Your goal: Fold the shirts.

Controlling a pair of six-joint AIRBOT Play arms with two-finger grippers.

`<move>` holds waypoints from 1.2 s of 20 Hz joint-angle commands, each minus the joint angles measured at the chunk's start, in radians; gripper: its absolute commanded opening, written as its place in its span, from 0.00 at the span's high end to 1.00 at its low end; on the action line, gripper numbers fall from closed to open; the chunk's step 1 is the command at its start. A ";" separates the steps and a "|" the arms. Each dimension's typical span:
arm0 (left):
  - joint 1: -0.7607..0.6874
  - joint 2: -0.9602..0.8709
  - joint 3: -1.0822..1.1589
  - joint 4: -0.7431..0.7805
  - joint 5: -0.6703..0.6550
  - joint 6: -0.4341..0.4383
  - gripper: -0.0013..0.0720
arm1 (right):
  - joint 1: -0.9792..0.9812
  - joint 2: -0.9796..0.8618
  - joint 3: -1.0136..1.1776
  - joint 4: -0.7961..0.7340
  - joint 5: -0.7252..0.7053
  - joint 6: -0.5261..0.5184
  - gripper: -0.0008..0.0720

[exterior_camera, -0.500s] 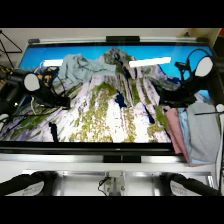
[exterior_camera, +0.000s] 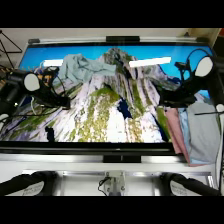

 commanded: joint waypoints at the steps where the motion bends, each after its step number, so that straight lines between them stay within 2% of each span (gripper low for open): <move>1: 0.000 0.001 0.000 0.000 0.000 0.000 0.03 | 0.001 -0.001 0.001 0.000 0.000 0.000 0.12; 4: 0.000 0.000 0.000 0.000 0.006 -0.003 0.03 | 0.001 -0.001 0.001 0.000 0.000 0.000 0.12; 6: -0.001 -0.007 0.000 -0.001 0.054 -0.003 0.03 | 0.001 -0.001 0.001 0.000 -0.034 0.000 0.12; 9: -0.004 -0.036 0.000 -0.071 0.222 -0.003 0.03 | 0.001 -0.001 0.001 0.000 -0.109 0.000 0.12; 13: 0.004 -0.132 0.016 -0.086 0.443 -0.010 0.03 | 0.001 -0.001 0.001 0.014 -0.193 0.000 0.12; 15: 0.057 -0.254 0.122 -0.086 0.491 -0.064 0.03 | 0.001 -0.001 0.001 0.045 -0.215 -0.002 0.12; 18: 0.158 -0.518 0.420 -0.100 0.486 -0.087 0.03 | 0.002 -0.001 0.001 0.082 -0.236 0.008 0.12; 22: 0.235 -0.823 0.726 -0.261 0.488 -0.093 0.03 | 0.002 -0.002 0.001 0.079 -0.299 0.013 0.12; 24: 0.247 -0.899 0.765 -0.325 0.536 -0.093 0.03 | 0.002 -0.002 0.001 0.079 -0.323 0.016 0.12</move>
